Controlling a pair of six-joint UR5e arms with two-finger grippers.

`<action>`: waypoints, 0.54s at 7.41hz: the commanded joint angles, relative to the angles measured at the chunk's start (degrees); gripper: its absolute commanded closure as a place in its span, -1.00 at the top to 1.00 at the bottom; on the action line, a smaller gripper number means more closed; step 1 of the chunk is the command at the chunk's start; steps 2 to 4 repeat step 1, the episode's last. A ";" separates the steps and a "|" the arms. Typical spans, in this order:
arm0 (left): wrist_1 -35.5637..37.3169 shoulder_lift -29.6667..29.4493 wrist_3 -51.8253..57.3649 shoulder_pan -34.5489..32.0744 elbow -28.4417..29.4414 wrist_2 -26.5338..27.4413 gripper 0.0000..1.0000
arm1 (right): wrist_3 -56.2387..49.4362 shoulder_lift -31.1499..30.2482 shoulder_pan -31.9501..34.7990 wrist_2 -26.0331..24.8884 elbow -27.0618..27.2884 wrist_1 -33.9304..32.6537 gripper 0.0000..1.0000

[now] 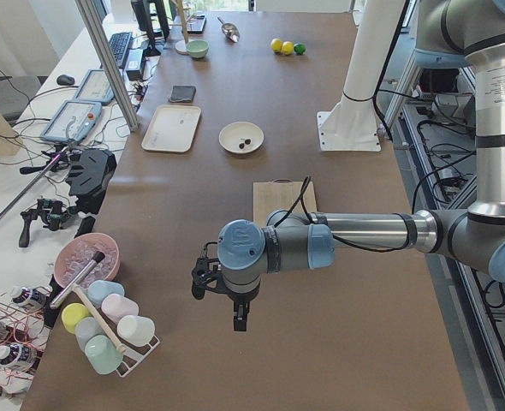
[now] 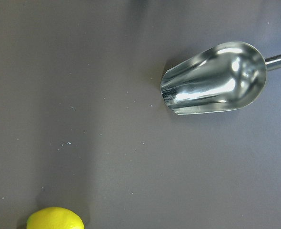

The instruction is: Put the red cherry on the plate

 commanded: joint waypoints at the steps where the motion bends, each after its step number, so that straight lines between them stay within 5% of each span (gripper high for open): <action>1: 0.00 0.00 -0.09 0.03 0.09 0.00 0.97 | 0.00 -0.02 0.00 0.00 0.00 0.00 1.00; 4: 0.00 0.00 -0.09 0.03 0.09 0.00 0.97 | 0.00 -0.02 0.00 0.00 0.00 0.00 1.00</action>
